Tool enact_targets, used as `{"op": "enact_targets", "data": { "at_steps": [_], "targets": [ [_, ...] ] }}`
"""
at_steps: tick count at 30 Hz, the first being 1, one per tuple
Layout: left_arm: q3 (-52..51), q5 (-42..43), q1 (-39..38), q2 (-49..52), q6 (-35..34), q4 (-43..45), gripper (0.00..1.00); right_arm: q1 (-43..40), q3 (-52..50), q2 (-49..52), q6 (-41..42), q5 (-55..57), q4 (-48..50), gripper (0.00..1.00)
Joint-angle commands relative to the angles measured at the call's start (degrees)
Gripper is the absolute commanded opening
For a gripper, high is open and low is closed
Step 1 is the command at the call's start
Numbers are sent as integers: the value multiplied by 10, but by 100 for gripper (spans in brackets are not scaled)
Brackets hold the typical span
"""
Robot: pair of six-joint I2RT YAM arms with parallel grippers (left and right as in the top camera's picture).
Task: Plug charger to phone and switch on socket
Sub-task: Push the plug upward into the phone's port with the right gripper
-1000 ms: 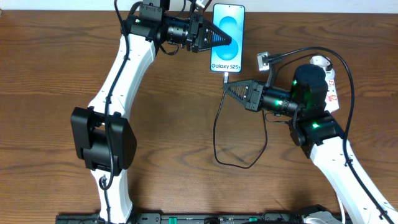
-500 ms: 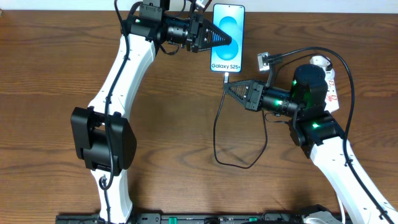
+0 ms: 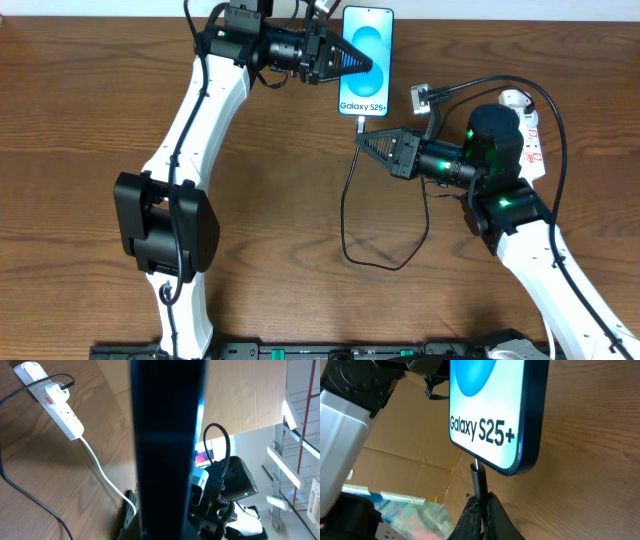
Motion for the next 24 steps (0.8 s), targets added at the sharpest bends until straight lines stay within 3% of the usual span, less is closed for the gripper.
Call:
{"op": "enact_targets", "data": {
  "at_steps": [1, 24],
  "targets": [
    [7, 29, 2, -8, -1, 5, 7, 3, 4, 0, 6, 3, 2, 1],
    [7, 29, 2, -8, -1, 5, 7, 3, 4, 0, 44, 17, 23, 1]
  ]
}}
